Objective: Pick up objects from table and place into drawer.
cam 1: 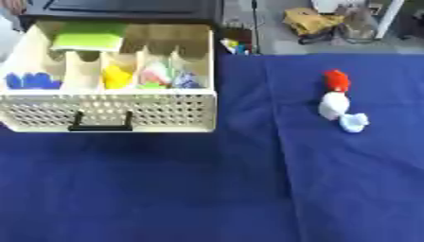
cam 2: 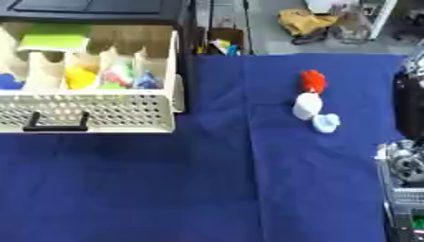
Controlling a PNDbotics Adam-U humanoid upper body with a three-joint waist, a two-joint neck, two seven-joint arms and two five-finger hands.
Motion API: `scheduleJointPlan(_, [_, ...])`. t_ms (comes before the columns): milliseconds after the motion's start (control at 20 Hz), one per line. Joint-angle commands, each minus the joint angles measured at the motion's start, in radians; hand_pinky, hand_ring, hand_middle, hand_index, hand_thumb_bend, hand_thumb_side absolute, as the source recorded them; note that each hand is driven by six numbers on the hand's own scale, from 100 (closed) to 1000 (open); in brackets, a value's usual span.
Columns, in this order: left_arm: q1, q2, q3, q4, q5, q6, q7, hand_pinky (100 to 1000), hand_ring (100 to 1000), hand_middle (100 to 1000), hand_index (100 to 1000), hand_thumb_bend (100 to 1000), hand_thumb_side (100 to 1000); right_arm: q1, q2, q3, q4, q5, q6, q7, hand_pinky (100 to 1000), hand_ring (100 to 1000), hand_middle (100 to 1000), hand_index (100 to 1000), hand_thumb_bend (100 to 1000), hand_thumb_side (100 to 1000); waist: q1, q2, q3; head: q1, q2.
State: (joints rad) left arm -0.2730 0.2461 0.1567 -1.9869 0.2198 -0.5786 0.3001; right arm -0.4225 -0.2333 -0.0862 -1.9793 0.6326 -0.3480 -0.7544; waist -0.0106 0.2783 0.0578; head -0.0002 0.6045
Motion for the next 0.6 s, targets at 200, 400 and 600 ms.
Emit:
scheduleJointPlan(200, [-0.004,0.014,0.003,-0.013,-0.003,0.001,0.004,329,447,525,726,199,964,-0.023,-0.042,-0.002,-0.021,-0.003,0.000,0.006,490,532,538,665,100,529,0.002,-0.016,0.000,-0.001,-0.007])
scheduleJointPlan(400, [-0.003,0.014,0.003,-0.013,-0.002,0.001,0.004,330,447,525,726,199,964,-0.053,-0.091,-0.001,-0.021,-0.016,0.031,0.046,499,538,543,670,100,542,0.003,-0.018,0.000,-0.002,-0.005])
scheduleJointPlan(600, [0.015,0.028,0.001,-0.013,-0.005,0.006,0.002,330,447,525,727,199,965,-0.094,-0.133,0.035,0.004,0.003,0.051,0.076,593,597,586,741,225,721,-0.015,-0.043,-0.004,-0.003,0.021])
